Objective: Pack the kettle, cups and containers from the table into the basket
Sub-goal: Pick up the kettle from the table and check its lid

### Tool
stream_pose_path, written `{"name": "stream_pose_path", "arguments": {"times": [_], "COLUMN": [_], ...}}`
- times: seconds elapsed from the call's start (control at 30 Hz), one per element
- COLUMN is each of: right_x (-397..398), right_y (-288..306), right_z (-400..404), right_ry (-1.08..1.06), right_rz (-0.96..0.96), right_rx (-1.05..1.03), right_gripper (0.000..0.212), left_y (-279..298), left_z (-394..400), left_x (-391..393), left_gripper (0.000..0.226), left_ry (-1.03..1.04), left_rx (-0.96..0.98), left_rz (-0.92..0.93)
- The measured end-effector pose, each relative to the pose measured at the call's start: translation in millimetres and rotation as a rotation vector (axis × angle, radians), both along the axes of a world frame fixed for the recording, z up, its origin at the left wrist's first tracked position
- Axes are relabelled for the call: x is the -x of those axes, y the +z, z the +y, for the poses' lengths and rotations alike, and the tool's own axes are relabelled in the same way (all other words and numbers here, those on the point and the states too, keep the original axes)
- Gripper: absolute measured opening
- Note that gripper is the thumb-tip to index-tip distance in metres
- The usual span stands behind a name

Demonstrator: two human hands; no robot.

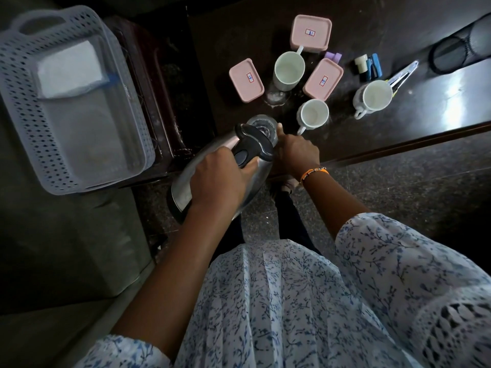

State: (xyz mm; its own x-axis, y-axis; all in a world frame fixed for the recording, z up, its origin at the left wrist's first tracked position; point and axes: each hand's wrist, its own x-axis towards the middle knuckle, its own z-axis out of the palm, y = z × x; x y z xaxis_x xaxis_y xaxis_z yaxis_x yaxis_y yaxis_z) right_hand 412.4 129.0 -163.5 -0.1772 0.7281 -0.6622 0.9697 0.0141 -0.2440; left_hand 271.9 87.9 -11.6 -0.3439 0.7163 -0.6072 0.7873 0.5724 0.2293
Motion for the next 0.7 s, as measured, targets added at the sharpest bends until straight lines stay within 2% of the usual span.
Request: {"name": "stream_pose_path", "arguments": {"times": [0.7], "right_x": [-0.9], "right_y": [4.0], "right_z": [0.8], "right_ry": [0.007], "right_rz": [-0.001], "right_rx": [0.002], "right_gripper": [0.055], "left_y": [0.3], "left_z": [8.1], "left_x": [0.0], "left_gripper": [0.049], "left_ry": [-0.025], "left_rx": [-0.021], "left_rz": [0.01]}}
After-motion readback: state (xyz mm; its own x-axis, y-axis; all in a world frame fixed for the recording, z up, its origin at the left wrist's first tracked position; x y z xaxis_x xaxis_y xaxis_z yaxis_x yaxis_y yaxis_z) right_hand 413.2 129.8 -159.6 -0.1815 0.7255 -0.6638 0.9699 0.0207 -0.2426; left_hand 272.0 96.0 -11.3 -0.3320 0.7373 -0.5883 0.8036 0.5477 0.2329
